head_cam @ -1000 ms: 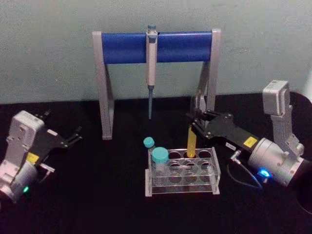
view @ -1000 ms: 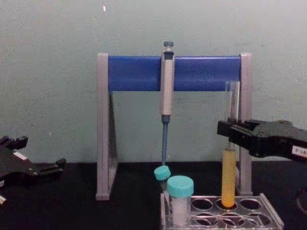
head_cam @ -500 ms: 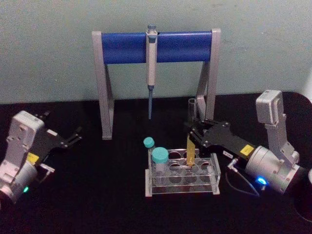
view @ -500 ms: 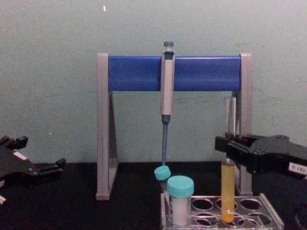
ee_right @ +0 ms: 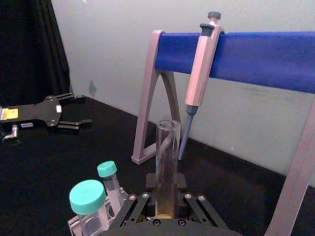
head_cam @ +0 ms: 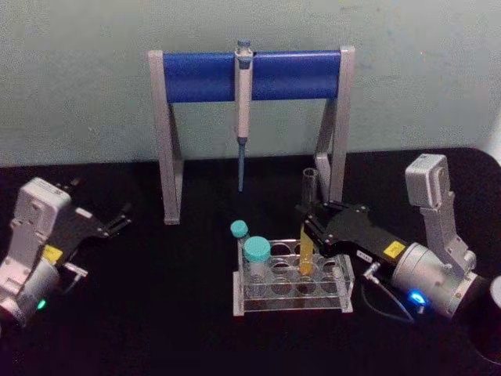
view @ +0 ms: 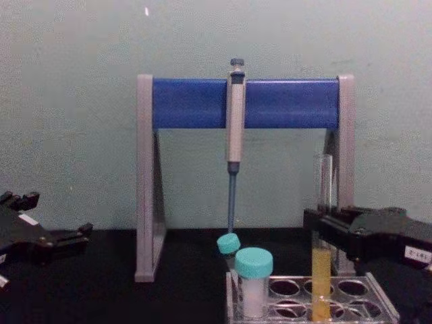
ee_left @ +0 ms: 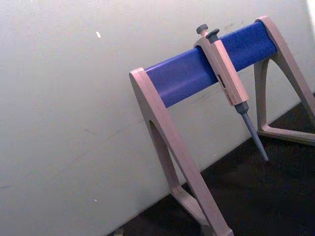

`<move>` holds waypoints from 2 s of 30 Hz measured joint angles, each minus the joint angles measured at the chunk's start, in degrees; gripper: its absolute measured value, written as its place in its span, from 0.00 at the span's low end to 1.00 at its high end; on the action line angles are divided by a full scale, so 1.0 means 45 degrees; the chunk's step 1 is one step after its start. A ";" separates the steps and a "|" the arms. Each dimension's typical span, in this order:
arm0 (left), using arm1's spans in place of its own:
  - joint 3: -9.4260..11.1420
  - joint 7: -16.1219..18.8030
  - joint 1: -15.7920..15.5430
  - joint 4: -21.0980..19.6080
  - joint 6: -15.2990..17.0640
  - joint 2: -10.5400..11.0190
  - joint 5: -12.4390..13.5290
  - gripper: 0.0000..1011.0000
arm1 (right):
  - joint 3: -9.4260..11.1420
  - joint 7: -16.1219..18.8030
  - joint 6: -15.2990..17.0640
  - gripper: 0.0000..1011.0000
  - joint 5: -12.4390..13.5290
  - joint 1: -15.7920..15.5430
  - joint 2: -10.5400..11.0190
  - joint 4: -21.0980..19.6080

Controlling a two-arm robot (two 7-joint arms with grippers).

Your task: Pick up the test tube from the test tube rack, shake it, then place it back into the test tube rack.

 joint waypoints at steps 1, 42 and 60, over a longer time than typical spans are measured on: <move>0.0000 0.0000 0.0000 0.0000 0.0000 0.0000 0.0000 1.00 | 0.0004 0.0000 0.0006 0.23 0.0000 0.0000 -0.0030 0.0051; 0.0000 0.0000 0.0000 0.0000 0.0000 0.0000 0.0000 1.00 | -0.0044 0.0075 0.0134 0.23 0.0057 0.0041 -0.0317 0.0553; 0.0000 0.0000 0.0001 0.0001 0.0000 0.0000 0.0000 1.00 | -0.0042 0.0075 0.0130 0.53 0.0057 0.0041 -0.0306 0.0543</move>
